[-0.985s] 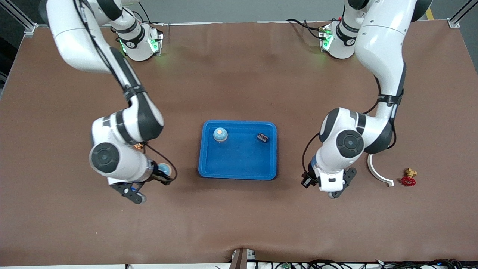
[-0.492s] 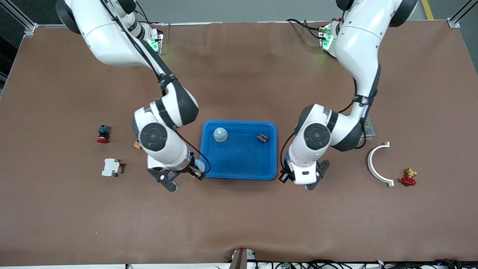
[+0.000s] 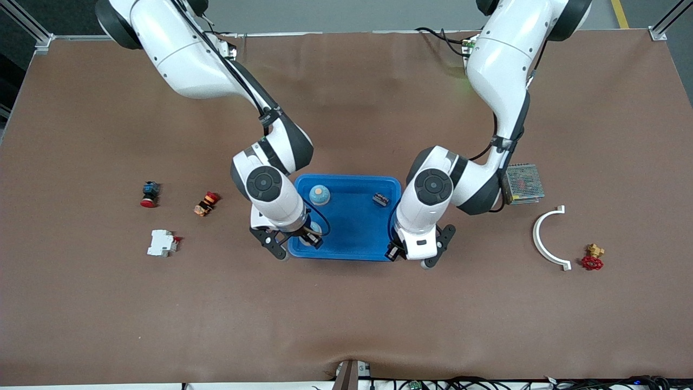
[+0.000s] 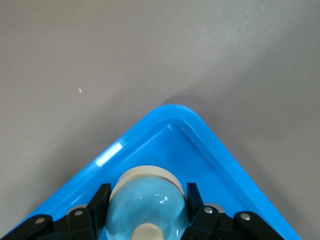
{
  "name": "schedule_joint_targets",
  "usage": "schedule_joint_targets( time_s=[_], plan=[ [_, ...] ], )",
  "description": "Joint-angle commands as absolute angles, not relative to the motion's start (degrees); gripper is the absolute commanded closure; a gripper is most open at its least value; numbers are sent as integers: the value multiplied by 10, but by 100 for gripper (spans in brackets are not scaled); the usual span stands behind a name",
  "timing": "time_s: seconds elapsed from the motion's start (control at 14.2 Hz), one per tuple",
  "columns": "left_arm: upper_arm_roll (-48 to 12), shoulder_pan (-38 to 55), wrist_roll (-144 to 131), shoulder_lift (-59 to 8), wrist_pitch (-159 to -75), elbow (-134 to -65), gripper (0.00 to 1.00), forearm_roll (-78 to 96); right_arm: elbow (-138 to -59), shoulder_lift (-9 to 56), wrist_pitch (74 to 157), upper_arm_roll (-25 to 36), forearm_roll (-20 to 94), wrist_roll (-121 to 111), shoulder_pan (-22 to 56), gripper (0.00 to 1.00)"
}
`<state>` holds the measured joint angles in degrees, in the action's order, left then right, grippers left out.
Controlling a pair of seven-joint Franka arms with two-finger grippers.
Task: Place electrolytic capacitor and blue bell in tray
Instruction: 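Move the bell and capacitor over the blue tray with both grippers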
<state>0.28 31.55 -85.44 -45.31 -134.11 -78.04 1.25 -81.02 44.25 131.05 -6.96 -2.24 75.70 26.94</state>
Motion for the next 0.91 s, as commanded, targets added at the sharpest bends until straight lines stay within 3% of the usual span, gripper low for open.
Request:
schedule_joint_targets(
  time_s=[0.0, 0.84],
  plan=[
    [11, 336, -888, -470, -1363, -766, 100, 14, -823, 444, 1317, -62, -24, 768, 279, 100],
    [11, 373, -987, -481, -1365, -798, 100, -4, -831, 469, 1317, -62, -25, 769, 298, 100]
  ],
)
